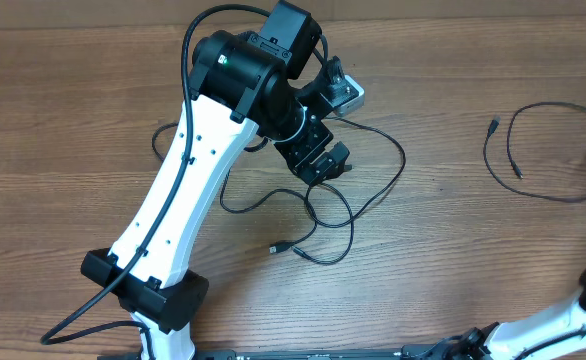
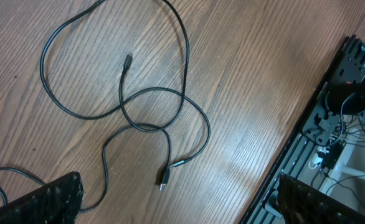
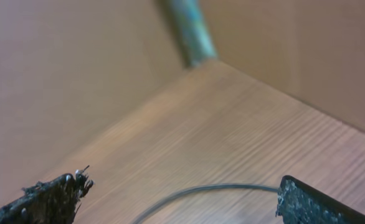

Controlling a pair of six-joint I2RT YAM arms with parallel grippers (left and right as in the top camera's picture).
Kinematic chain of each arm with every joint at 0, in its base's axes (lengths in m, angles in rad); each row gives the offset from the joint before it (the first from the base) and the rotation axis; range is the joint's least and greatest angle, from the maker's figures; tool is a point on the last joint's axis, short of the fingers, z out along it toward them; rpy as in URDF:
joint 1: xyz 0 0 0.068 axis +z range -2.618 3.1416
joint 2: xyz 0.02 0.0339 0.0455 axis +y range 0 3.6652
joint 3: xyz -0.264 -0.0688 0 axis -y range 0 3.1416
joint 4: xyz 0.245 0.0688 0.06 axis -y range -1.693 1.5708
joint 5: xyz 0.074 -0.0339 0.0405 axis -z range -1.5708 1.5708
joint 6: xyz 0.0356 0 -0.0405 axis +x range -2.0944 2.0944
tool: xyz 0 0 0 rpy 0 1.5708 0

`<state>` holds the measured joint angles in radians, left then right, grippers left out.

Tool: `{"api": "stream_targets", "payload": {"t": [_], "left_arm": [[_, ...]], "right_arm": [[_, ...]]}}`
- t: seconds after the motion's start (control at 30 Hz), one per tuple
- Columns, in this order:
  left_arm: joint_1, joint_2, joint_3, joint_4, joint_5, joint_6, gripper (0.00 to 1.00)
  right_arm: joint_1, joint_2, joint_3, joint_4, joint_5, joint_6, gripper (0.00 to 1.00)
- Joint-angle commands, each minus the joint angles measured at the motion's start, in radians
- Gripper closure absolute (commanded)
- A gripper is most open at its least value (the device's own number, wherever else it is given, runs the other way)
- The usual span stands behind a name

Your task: Untangle cables

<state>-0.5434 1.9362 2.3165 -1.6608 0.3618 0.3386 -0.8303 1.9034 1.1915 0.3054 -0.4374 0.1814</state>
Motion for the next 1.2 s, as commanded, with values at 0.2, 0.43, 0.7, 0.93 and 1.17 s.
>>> {"api": "stream_targets", "payload": {"t": [0.2,0.43,0.7,0.93,1.17], "left_arm": [[0.000,0.008,0.002,0.002,-0.007,-0.003,0.00],[0.000,0.008,0.002,0.002,-0.007,-0.003,0.00],[0.000,0.008,0.002,0.002,-0.006,-0.003,0.01],[0.002,0.008,0.002,0.002,-0.006,-0.002,0.01],[-0.001,0.008,0.002,0.002,-0.006,-0.003,0.00]], "right_arm": [[0.121,-0.348,0.024,-0.327,-0.197,-0.092,0.00],[0.312,-0.493,0.024,-0.615,-0.193,-0.203,0.00],[0.558,-0.506,0.024,-0.933,-0.129,-0.214,0.00],[0.731,-0.495,0.023,-1.055,0.005,-0.213,0.00],[0.768,-0.480,0.002,-1.112,0.045,-0.199,0.00]]}}
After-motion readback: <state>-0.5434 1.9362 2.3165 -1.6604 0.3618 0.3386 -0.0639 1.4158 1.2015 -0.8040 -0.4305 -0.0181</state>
